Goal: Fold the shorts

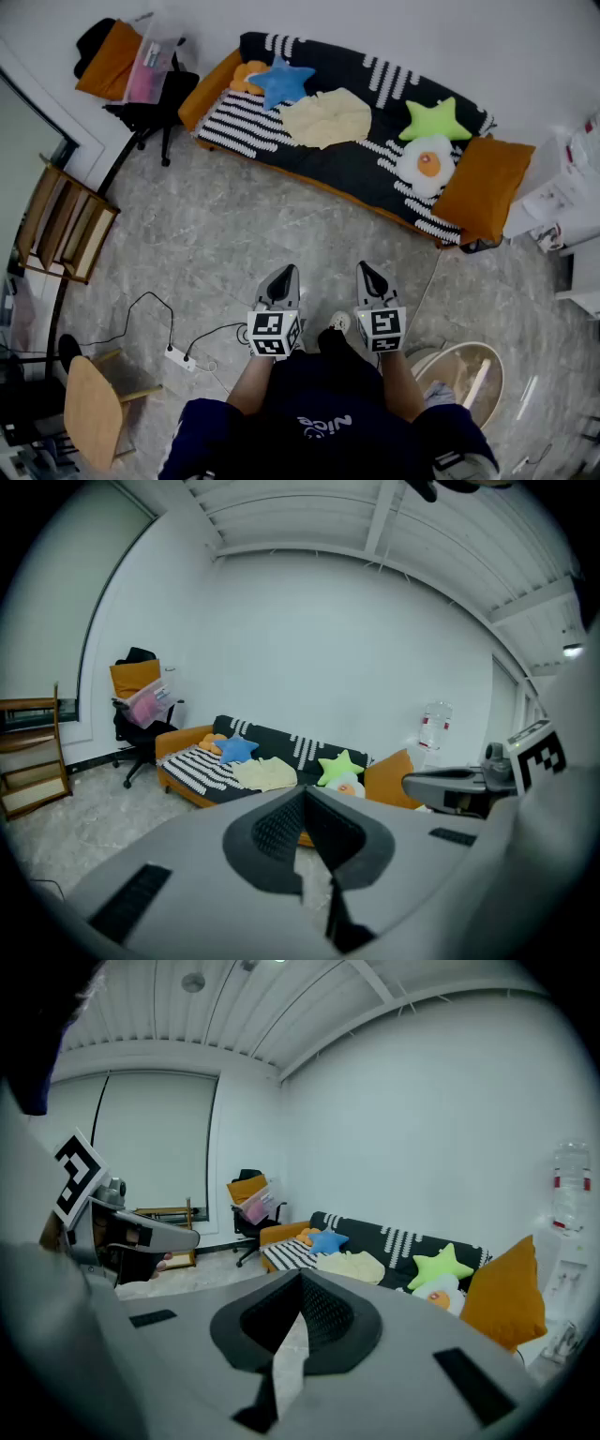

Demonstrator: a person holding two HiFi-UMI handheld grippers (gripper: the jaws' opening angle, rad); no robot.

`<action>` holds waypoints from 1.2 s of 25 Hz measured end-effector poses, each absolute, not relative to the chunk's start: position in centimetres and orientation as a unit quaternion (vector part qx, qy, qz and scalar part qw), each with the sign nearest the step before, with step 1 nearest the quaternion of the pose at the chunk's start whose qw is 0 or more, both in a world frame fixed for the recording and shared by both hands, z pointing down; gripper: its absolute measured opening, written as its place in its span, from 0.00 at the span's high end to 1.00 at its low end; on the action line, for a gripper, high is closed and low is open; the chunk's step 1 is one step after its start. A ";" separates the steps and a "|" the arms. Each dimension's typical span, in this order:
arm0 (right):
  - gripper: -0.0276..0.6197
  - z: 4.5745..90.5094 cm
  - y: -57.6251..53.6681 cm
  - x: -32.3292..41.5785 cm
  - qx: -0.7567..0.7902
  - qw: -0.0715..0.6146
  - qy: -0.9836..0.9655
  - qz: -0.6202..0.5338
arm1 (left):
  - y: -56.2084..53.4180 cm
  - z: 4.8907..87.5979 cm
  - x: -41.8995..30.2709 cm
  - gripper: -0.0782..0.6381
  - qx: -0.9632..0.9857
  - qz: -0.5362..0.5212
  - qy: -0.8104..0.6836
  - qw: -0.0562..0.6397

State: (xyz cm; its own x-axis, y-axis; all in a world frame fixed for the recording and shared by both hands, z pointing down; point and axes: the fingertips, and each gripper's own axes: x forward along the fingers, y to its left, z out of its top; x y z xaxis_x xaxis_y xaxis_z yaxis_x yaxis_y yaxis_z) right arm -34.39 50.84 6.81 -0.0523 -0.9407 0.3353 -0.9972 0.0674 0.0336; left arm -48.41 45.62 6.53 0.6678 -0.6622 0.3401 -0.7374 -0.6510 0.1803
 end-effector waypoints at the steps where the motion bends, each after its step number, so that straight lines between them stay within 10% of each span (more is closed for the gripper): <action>1: 0.94 6.8 50.9 -34.5 0.676 0.136 -0.717 0.102 | 45.7 6.5 -48.5 0.89 0.900 0.122 -0.388 0.154; 16: 0.92 7.2 50.7 -33.7 0.674 0.097 -0.719 0.136 | 47.0 7.1 -47.2 0.88 0.914 0.125 -0.354 0.154; 21: 0.42 7.8 50.2 -33.3 0.634 0.103 -0.752 0.148 | 47.9 8.1 -44.6 0.44 0.927 0.149 -0.300 0.168; 30: 0.44 7.5 50.1 -29.7 0.629 0.121 -0.759 0.120 | 48.1 8.0 -41.4 0.38 0.932 0.157 -0.301 0.129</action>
